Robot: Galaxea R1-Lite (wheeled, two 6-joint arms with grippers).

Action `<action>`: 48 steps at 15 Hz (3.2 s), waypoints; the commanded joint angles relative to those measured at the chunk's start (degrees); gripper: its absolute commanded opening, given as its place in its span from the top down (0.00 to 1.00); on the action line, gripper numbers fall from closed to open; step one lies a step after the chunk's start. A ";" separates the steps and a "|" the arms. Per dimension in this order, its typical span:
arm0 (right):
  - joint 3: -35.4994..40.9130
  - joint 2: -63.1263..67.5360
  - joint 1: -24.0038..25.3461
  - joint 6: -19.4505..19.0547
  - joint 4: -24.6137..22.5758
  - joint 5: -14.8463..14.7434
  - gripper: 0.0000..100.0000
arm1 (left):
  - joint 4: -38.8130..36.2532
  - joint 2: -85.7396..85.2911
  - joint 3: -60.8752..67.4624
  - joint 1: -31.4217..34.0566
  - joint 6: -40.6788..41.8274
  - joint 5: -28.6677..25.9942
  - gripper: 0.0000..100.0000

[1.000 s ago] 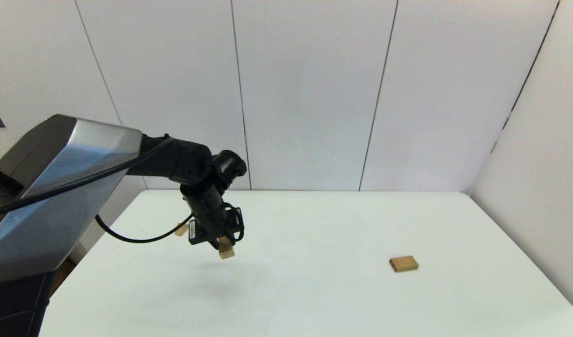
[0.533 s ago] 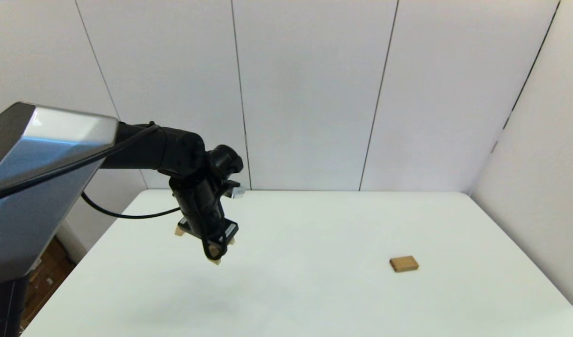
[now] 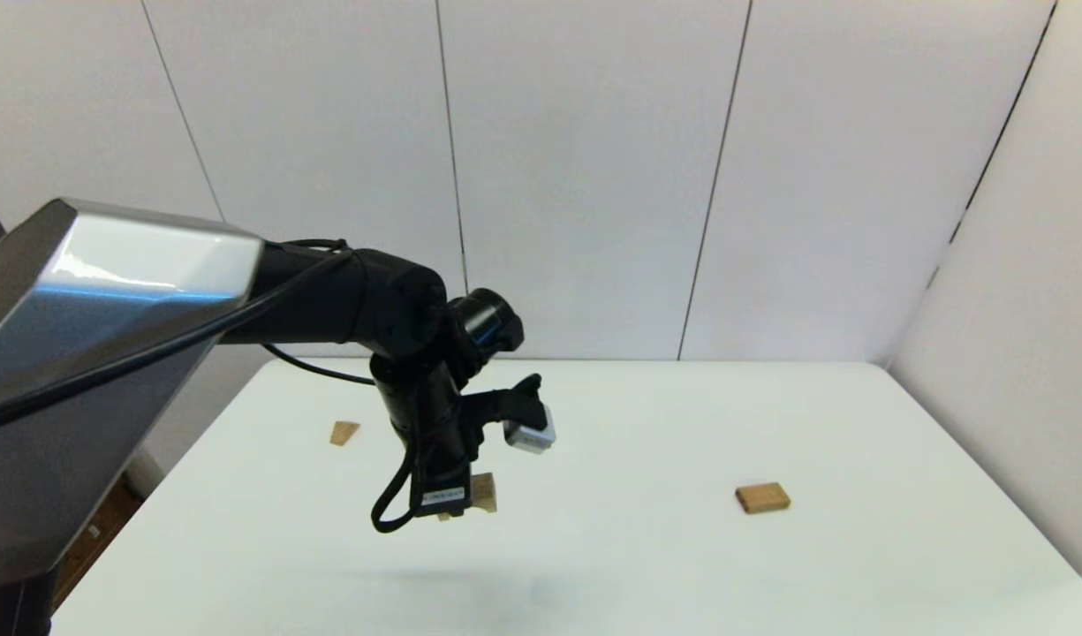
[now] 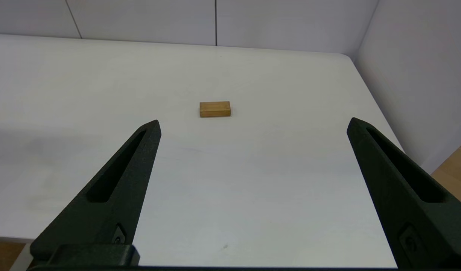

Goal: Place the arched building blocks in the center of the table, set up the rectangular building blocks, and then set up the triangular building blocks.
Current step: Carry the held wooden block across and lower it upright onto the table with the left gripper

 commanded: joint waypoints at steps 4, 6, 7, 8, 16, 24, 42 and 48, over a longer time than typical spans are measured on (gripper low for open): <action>-0.01 -0.01 0.01 -0.02 0.03 0.05 0.00 | 0.25 10.78 -10.62 -6.44 6.64 -0.04 1.00; -0.01 -0.01 0.01 -0.02 0.03 0.05 0.00 | 0.25 14.21 -14.14 -7.23 6.64 -0.04 1.00; -0.01 -0.01 0.01 -0.02 0.03 0.05 0.00 | 0.25 16.14 -16.78 -7.41 6.46 -0.13 1.00; -0.01 -0.01 0.01 -0.02 0.03 0.05 0.00 | -0.01 17.29 -17.74 -7.76 6.46 -0.13 1.00; -0.01 -0.01 0.01 -0.02 0.03 0.05 0.00 | -9.24 22.12 -18.01 -7.93 4.88 0.31 1.00; -0.01 -0.01 0.01 -0.02 0.03 0.05 0.00 | -9.68 23.35 -18.01 -7.93 5.15 0.57 1.00; -0.01 -0.01 0.01 -0.02 0.03 0.05 0.00 | -7.92 23.97 -18.01 -7.67 5.41 4.09 1.00; -0.01 -0.01 0.01 -0.02 0.03 0.05 0.00 | -6.69 23.88 -18.01 -7.67 5.41 3.91 1.00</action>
